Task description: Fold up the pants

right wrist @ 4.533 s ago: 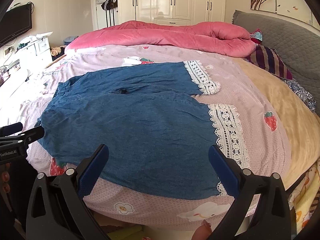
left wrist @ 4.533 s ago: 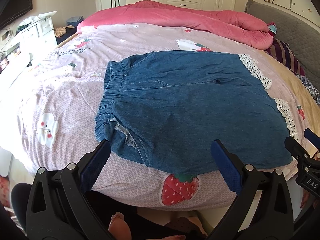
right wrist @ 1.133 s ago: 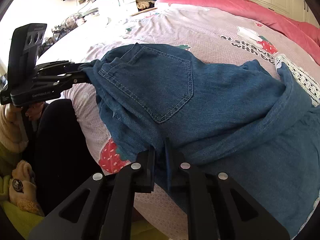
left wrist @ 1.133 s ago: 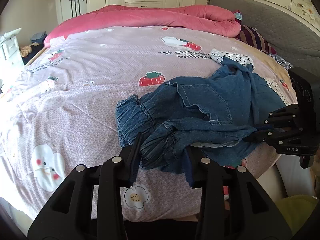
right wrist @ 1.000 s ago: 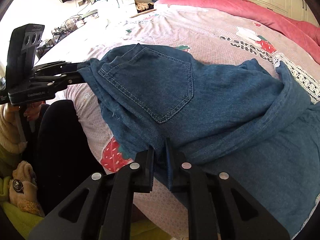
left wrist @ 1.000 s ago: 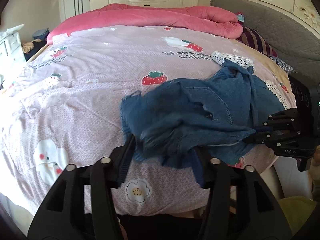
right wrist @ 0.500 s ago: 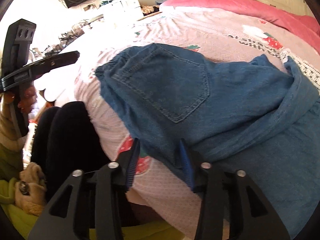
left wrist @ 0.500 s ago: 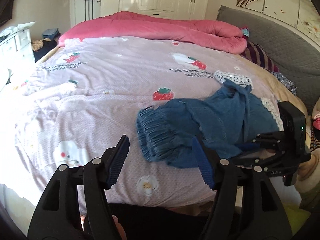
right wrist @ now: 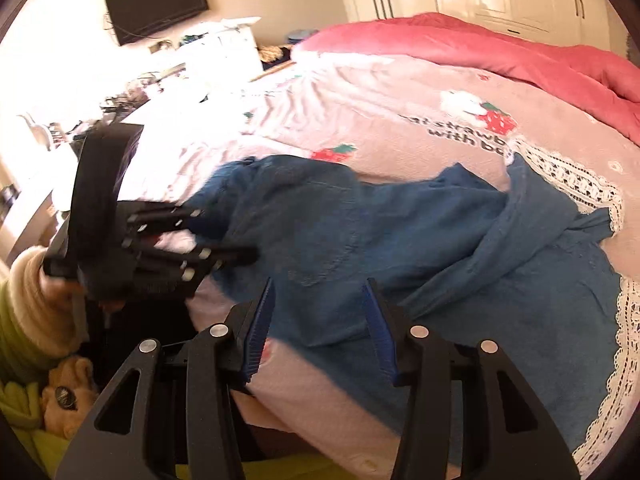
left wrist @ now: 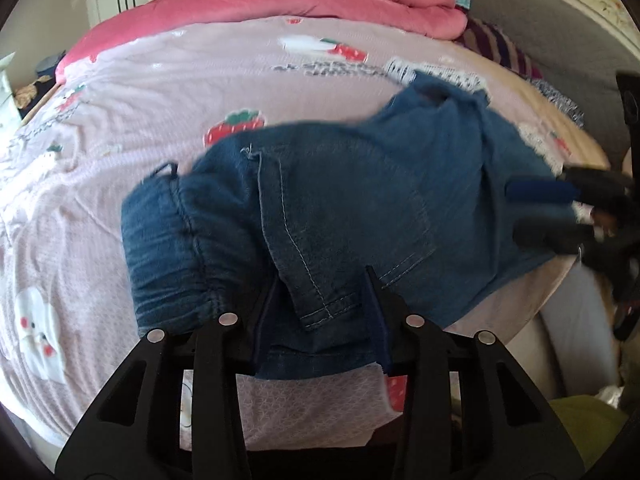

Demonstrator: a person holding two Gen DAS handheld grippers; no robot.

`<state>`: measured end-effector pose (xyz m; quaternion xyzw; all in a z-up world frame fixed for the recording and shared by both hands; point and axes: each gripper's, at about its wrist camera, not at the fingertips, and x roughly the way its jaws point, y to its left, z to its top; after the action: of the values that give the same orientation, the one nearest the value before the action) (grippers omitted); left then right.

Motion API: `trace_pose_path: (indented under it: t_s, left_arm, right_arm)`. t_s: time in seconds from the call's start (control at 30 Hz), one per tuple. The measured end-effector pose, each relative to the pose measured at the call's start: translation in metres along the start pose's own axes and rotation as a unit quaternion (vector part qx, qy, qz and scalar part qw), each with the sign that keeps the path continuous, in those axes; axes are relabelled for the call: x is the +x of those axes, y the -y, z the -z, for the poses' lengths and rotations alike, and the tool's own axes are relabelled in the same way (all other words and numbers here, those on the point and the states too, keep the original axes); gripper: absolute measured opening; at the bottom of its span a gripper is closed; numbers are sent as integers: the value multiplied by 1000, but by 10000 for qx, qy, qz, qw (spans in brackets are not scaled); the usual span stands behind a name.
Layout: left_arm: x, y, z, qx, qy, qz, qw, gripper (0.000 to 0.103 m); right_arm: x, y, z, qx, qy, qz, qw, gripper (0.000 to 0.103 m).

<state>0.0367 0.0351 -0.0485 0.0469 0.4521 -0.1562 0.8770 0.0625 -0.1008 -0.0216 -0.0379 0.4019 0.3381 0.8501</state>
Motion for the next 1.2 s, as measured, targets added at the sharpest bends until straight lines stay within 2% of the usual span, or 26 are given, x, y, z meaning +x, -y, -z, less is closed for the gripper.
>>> trace_pose_path:
  t_s: [0.2,0.37,0.47,0.5,0.53,0.6,0.67,0.77,0.9,1.0,1.13,1.2]
  left_arm:
    - [3,3,1,70,-15,-72,9999,32]
    - [1,-1,-2,-13,-16,0,10000,34]
    - [-9,4,-5,33,17,61,10000,50]
    - [-13,6,-6,48,30,67,10000,54]
    - [-19,10,-9,72,87,75,9999,56]
    - [-28,17,-14,120,209,160,9996,59]
    - [-35,25,-20,175,328,264,9990,62]
    - [-41,39,-33,242,484,491,9973,66]
    - [-36,53,-49,257,558,685,9958,67]
    - [-26,67,-62,225,537,1010,9932,67]
    - [-14,88,-72,396,493,1103,9919,67]
    - [-6,97,-77,481,451,1201,9906,67]
  right_arm:
    - [38,26,12,489,-529,268,9970,43]
    - [29,26,14,533,-411,99,9977,43]
    - [0,32,5,633,-107,-47,9979,44]
    - [-8,34,0,626,-7,-30,9980,47]
    - [-21,38,-5,605,163,58,9980,53]
    - [-38,47,-18,554,350,304,9974,57]
    - [-46,62,-32,533,423,634,9957,60]
    - [-45,85,-56,520,388,872,9941,64]
    - [-28,117,-90,518,158,1238,9908,67]
    - [-5,135,-114,463,-85,1427,9886,70]
    - [30,151,-133,319,-475,1513,9868,73]
    - [48,156,-139,175,-700,1779,9814,73]
